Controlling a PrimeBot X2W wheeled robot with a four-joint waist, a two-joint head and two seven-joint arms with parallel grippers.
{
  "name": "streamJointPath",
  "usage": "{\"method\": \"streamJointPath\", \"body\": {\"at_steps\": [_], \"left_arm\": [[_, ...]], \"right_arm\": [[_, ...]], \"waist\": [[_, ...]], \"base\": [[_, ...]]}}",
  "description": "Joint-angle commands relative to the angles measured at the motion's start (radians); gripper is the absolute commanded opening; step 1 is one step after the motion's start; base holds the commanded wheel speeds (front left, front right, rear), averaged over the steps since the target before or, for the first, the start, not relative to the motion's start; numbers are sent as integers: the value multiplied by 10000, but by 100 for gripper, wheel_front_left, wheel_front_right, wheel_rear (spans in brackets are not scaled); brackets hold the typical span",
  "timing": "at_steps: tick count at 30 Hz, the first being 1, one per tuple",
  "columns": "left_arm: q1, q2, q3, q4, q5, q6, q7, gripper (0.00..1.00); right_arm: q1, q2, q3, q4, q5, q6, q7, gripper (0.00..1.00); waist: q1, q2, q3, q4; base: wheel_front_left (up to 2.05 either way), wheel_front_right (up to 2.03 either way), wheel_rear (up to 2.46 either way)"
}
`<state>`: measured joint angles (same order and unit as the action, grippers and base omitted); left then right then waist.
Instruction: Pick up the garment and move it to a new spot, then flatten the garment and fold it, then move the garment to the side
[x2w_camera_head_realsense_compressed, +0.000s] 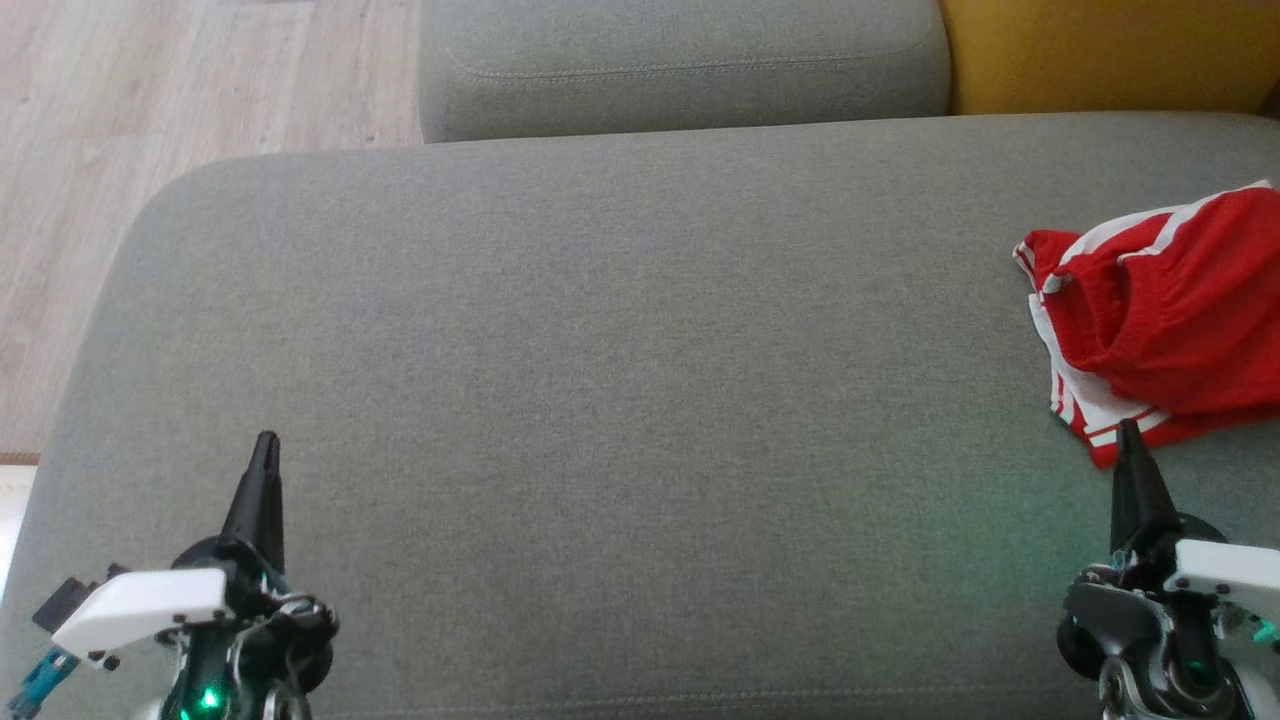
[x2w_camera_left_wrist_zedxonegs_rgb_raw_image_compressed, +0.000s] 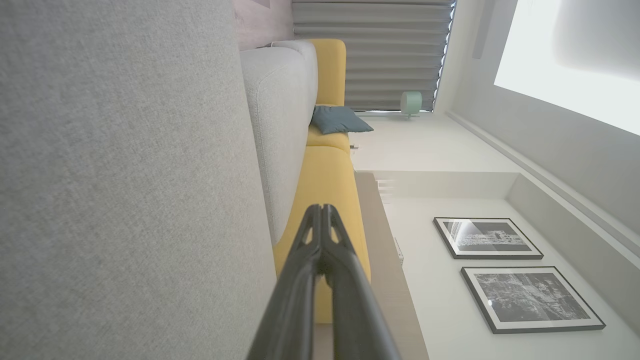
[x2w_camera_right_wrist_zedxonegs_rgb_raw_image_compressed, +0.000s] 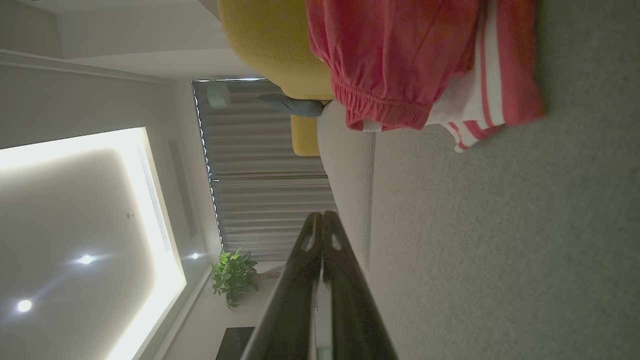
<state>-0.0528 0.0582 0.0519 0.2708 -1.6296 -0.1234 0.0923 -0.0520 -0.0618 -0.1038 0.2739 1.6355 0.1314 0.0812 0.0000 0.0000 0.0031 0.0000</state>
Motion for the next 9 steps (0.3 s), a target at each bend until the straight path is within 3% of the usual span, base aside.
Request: {"method": "streamJointPath", "body": {"at_steps": [1, 9], "left_arm": [[-534, 70, 415, -265, 41, -73, 45, 0], [-536, 57, 434, -264, 56, -73, 60, 0]], "right_arm": [[-534, -85, 178, -308, -39, -7, 97, 0], [-536, -68, 154, -306, -59, -7, 117, 0]], "waist": [[0, 0, 0, 0], [0, 0, 0, 0]], "base": [[0, 0, 0], [0, 0, 0]]}}
